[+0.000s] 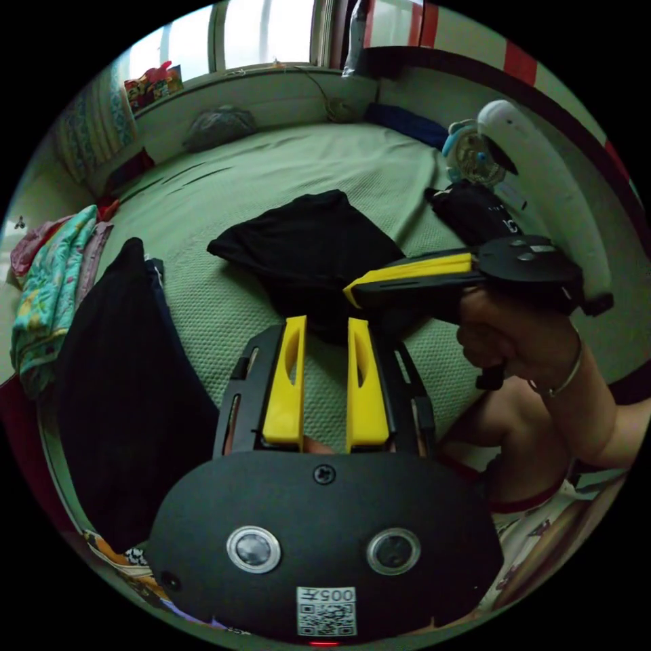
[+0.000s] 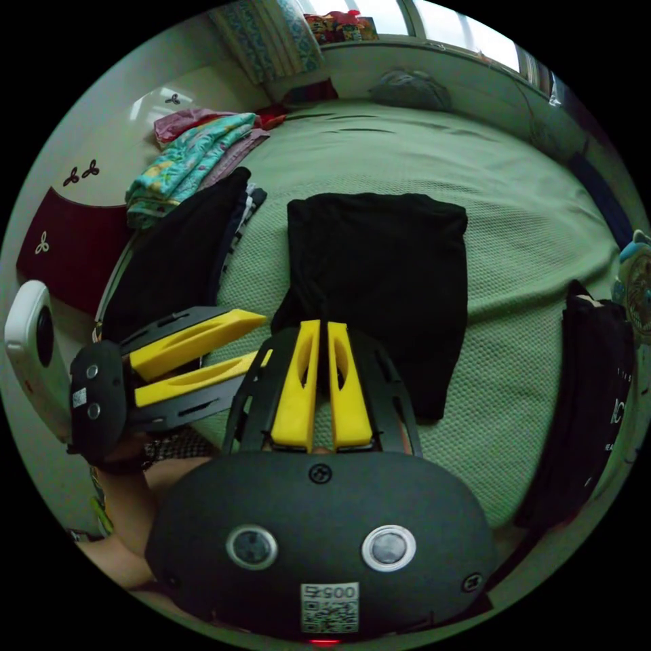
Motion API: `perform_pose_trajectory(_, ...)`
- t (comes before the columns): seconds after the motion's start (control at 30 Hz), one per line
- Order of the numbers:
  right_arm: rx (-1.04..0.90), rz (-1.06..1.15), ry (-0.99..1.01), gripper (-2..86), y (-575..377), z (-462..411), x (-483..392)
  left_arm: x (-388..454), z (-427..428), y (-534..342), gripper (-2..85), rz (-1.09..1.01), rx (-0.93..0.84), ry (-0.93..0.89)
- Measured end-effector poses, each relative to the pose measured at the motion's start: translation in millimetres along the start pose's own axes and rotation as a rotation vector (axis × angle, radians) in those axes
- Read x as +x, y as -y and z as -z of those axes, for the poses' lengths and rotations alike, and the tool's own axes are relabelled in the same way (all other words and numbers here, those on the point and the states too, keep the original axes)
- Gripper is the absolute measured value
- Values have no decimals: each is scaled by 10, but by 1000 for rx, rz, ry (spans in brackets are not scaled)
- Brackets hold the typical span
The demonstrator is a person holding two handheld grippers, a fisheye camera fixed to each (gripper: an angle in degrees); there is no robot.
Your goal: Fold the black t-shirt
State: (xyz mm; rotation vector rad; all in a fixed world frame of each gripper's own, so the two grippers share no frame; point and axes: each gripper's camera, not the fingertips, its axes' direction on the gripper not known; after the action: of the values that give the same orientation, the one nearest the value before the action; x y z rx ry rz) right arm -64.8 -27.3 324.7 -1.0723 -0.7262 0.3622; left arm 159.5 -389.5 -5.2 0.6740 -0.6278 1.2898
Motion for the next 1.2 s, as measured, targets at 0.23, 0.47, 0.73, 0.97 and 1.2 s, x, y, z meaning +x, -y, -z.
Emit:
perform_pose_trajectory(0.23, 1, 10, 30, -16, -30, 29, 55, 86, -298, 191, 93, -53, -81, 89)
perform_pose_trajectory(0.47, 49, -38, -1, -16, -69, 120, 194, -149, -518, 283, 13, 96, -239, 112)
perform_pose_trajectory(0.73, 70, -83, -14, -16, -108, 194, 406, -444, -417, 200, -3, 266, -155, 15)
perform_pose_trajectory(0.97, 59, 12, -11, -15, -146, 179, 337, -537, -625, 416, -6, 265, -105, 80)
perform_pose_trajectory(1.2, 15, 68, 71, -11, -140, 122, 355, -633, -950, 625, -7, 270, -118, -3)
